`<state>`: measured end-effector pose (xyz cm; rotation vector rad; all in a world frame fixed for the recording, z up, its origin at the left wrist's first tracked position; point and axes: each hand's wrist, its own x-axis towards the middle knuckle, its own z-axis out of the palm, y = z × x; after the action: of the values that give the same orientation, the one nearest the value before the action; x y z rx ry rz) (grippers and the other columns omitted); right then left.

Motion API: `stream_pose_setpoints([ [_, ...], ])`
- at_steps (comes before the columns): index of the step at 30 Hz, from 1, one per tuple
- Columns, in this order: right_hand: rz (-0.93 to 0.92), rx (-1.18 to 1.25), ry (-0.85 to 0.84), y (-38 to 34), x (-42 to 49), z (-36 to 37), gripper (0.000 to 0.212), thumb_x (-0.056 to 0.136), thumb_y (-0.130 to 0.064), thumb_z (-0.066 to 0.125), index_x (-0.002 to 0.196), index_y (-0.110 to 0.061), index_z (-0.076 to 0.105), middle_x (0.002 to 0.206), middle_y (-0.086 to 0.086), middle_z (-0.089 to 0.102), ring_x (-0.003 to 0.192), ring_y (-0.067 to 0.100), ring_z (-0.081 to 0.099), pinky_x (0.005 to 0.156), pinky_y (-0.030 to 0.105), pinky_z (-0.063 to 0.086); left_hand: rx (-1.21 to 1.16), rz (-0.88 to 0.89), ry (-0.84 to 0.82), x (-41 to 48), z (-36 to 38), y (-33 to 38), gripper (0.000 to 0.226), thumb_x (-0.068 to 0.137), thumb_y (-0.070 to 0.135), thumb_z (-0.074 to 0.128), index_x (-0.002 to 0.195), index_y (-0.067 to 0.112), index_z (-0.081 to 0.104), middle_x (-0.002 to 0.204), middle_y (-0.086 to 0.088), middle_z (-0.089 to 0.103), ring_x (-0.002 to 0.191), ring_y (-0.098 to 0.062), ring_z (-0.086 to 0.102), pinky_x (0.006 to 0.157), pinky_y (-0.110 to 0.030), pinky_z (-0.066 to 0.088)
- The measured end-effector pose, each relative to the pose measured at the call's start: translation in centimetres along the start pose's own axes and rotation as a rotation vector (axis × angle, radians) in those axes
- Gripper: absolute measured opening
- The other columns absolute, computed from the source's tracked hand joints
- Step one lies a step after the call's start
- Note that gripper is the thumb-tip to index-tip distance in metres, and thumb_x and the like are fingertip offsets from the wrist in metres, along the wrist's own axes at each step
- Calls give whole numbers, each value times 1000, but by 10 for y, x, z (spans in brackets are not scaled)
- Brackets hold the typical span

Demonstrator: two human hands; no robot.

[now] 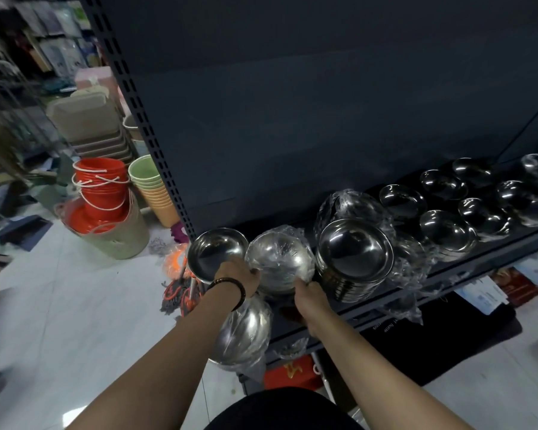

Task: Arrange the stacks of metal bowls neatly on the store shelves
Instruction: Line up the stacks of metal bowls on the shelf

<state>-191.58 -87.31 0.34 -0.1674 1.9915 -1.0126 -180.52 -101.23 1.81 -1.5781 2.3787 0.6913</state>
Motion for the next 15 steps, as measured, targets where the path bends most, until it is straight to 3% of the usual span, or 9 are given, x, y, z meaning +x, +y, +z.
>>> stream_pose_setpoints([
  [4,-47,-40,44,-5,-8,-1,51,107,-39,45,133,2,59,127,19,67,108,31,66,83,36,49,28,2,58,-10,-6,7,49,103,41,42,116,0,67,99,-11,72,82,-21,68,67,-29,52],
  [8,-118,-67,98,-11,-24,-1,40,109,-30,43,131,2,52,124,17,65,99,30,63,77,33,43,-99,15,157,-32,-21,11,44,105,42,44,101,6,69,81,-4,64,69,-16,59,58,-23,40],
  [12,-189,19,132,-19,-31,-3,38,109,-30,42,131,-1,53,122,18,67,104,33,67,83,40,52,-551,90,173,-66,-36,-9,57,100,68,43,83,21,69,75,4,71,71,-16,67,62,-30,48],
  [15,-208,133,50,-20,-31,-2,28,107,-27,43,123,-10,60,112,14,73,91,31,78,76,44,65,-587,36,364,-94,-33,-50,35,101,57,50,93,28,68,90,5,74,85,-18,68,79,-39,56],
])
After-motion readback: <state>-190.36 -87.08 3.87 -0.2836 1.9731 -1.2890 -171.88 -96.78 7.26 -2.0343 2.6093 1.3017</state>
